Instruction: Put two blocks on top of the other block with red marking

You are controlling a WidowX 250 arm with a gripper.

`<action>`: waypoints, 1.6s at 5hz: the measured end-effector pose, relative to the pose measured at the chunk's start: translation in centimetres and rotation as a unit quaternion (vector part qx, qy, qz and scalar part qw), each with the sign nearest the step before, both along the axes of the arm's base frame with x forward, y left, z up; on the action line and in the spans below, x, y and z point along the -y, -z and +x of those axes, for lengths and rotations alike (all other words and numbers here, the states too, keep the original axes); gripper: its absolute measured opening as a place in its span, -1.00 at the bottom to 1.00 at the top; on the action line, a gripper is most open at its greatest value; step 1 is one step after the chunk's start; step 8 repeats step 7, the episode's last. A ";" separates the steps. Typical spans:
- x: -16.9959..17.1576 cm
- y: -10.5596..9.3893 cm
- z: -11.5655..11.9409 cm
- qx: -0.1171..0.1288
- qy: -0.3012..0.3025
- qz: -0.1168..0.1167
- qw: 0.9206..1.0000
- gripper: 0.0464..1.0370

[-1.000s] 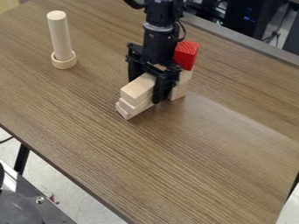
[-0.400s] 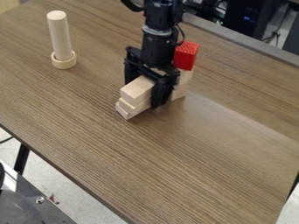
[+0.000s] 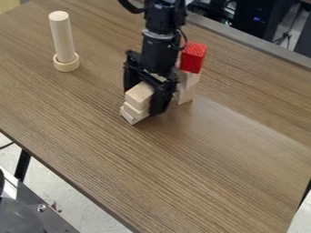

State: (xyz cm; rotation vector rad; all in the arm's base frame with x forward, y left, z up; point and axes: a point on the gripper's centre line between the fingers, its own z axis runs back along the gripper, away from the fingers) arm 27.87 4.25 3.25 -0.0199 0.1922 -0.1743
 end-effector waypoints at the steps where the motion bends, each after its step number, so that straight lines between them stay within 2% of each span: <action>1: -0.9 0.3 0.1 0.004 0.002 0.012 1.000 0.26; 2: -1.9 0.6 -0.7 -0.001 0.021 0.041 0.999 0.12; 3: -2.2 0.6 -1.3 -0.001 0.024 0.047 0.999 0.27; 4: -2.6 0.5 -1.6 -0.010 0.011 0.032 0.999 0.85; 5: -2.9 0.4 -1.7 -0.013 0.006 0.021 1.000 0.93; 6: -3.6 -1.6 -1.5 0.008 -0.004 -0.011 1.000 0.93; 7: -4.6 -4.6 -1.8 0.033 -0.018 -0.051 0.998 0.93; 8: -4.6 -4.6 -1.8 0.033 -0.018 -0.051 0.998 0.93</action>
